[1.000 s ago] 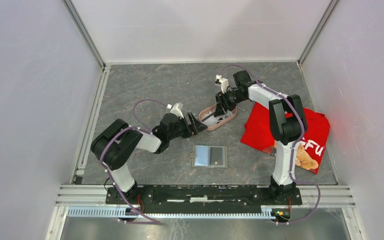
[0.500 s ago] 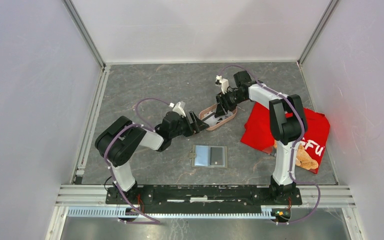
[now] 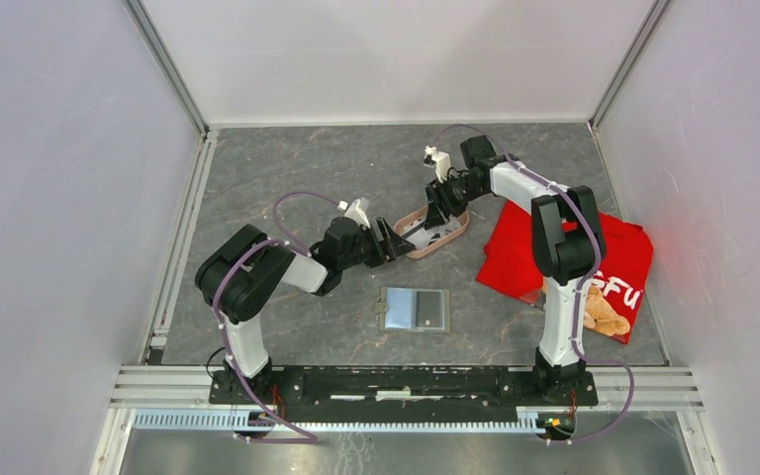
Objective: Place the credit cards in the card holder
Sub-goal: Pick up the credit card from the storage box.
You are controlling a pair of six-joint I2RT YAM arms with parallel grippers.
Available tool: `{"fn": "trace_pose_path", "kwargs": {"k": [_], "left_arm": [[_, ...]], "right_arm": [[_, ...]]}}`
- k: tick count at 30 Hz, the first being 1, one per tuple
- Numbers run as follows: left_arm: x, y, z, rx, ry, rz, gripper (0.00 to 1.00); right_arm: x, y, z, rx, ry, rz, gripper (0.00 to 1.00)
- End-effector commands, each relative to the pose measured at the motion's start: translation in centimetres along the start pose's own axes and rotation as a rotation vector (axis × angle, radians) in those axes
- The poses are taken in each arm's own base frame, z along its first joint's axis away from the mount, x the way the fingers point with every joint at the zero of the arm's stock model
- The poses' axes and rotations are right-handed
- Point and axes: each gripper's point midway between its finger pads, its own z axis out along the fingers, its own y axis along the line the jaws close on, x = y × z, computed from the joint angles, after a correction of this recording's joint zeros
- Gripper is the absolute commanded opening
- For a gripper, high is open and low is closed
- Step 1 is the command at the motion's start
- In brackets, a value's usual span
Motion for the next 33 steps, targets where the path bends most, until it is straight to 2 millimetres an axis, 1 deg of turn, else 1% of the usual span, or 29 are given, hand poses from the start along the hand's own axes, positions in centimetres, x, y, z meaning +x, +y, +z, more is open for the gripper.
{"fn": "trace_pose_path", "kwargs": {"k": [1, 3, 7, 9, 11, 17, 26, 27, 29, 30, 33], "left_arm": [[-0.9, -0.7, 0.6, 0.021, -0.012, -0.011, 0.78], [-0.8, -0.5, 0.6, 0.018, -0.01, -0.012, 0.78], [-0.7, -0.4, 0.8, 0.018, -0.004, -0.013, 0.77], [-0.7, -0.5, 0.9, 0.021, -0.003, -0.014, 0.77], [-0.7, -0.5, 0.9, 0.022, -0.002, -0.014, 0.76], [-0.8, -0.7, 1.0, 0.03, -0.002, -0.015, 0.75], [-1.1, -0.8, 0.8, 0.032, -0.007, -0.017, 0.74], [-1.1, -0.8, 0.8, 0.033, -0.008, -0.017, 0.74], [-1.1, -0.7, 0.7, 0.031, -0.009, -0.018, 0.74], [-1.2, -0.7, 0.7, 0.029, -0.009, -0.019, 0.74], [-1.3, -0.8, 0.7, 0.032, -0.01, -0.018, 0.74]], "right_arm": [[-0.2, -1.3, 0.4, 0.033, 0.02, -0.033, 0.6], [0.6, -1.0, 0.8, 0.011, 0.039, -0.027, 0.6], [2.1, 0.5, 1.4, -0.05, 0.078, -0.021, 0.59], [2.2, 1.4, 1.5, -0.08, 0.074, -0.028, 0.58], [1.8, 2.5, 1.3, -0.114, 0.058, -0.035, 0.58], [0.4, 5.0, 0.9, -0.201, 0.015, -0.021, 0.57], [-1.1, 7.7, 0.1, -0.325, -0.063, 0.029, 0.56], [-1.3, 7.7, 0.0, -0.319, -0.068, 0.022, 0.56], [-1.8, 6.9, -0.3, -0.255, -0.071, -0.013, 0.56], [-2.2, 6.2, -0.4, -0.214, -0.076, -0.029, 0.57], [-3.1, 3.3, -0.7, -0.094, -0.087, -0.047, 0.58]]}}
